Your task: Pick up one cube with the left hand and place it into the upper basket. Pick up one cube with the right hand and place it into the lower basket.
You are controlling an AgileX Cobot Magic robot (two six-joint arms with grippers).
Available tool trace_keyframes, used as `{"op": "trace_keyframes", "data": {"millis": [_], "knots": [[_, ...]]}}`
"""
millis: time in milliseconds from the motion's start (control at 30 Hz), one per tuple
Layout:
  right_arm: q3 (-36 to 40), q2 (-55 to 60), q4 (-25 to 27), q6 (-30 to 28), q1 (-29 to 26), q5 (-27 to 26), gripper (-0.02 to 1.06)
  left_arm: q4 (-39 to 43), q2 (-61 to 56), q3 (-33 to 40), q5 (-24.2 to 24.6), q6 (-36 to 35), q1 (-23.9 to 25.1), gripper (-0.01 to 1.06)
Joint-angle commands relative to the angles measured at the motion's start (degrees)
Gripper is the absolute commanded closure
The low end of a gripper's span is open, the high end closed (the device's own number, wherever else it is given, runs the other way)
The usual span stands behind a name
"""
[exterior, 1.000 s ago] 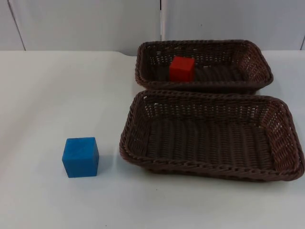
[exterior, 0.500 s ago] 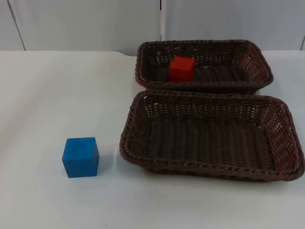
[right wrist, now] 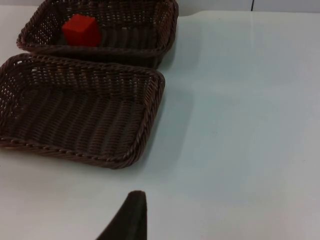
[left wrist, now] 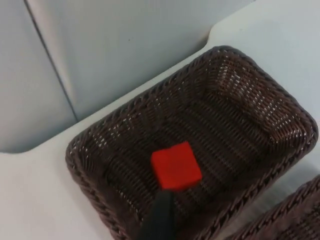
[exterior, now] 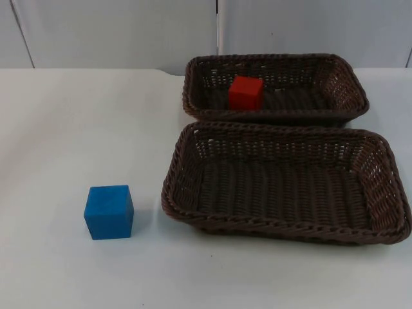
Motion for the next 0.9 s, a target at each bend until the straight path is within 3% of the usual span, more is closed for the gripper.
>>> {"op": "trace_keyframes", "data": {"millis": [0, 67, 233, 367, 867], "knots": [[0.17, -0.19, -0.21, -0.04, -0.41, -0.39, -0.01, 0.45, -2.79, 3.22, -2.65, -0.48, -0.07, 0.22], [0.17, -0.19, -0.21, -0.04, -0.41, -0.39, -0.01, 0.44, -4.65, 5.82, -4.67, -0.48, -0.07, 0.22], [0.17, -0.19, -0.21, -0.04, -0.41, -0.39, -0.01, 0.44, -15.26, 23.62, -14.74, -0.48, -0.07, 0.22], [0.17, -0.19, -0.21, -0.04, -0.41, -0.39, -0.01, 0.44, -20.57, 31.97, -18.57, -1.07, -0.07, 0.22], [0.17, -0.19, -0.21, -0.04, -0.41, -0.39, -0.01, 0.79, -36.27, 49.14, -21.56, -2.91, -0.07, 0.22]]}}
